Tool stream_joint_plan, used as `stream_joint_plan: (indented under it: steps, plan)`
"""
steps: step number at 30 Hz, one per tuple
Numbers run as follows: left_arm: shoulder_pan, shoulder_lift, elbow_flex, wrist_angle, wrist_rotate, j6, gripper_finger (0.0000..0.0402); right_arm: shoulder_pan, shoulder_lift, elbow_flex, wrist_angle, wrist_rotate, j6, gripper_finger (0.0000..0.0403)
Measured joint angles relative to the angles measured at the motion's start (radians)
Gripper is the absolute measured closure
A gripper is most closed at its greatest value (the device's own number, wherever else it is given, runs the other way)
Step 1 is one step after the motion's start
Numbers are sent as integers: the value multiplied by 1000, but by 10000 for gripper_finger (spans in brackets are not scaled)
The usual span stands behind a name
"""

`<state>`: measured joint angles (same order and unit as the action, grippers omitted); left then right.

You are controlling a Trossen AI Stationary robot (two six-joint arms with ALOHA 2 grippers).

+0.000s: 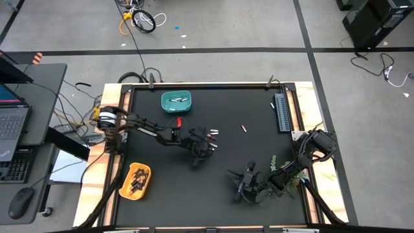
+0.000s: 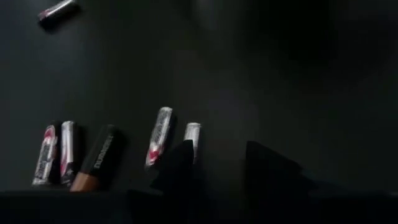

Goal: Sort batteries
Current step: Put the silver battery into the green bin

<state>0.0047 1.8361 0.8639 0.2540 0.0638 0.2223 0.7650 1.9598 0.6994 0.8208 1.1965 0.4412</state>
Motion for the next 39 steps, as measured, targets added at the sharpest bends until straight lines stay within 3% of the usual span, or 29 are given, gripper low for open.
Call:
stream_joint_plan:
  steps: [15, 18, 24, 31, 39]
  plan:
    - [-4, 72, 6, 20, 5, -37, 243, 0, 0, 0, 38, -3, -34, 320]
    - [-5, 72, 7, -13, 14, -44, 270, 0, 0, 0, 39, -3, -37, 320]
    - [-6, 70, 7, -61, 58, -46, 367, 0, 0, 0, 39, -3, -45, 320]
    - [-11, 58, 16, -85, 47, -47, 367, 0, 0, 0, 44, -3, -44, 320]
    - [-14, -107, 60, -267, 28, -27, 367, 1, 0, 0, 46, -3, -45, 320]
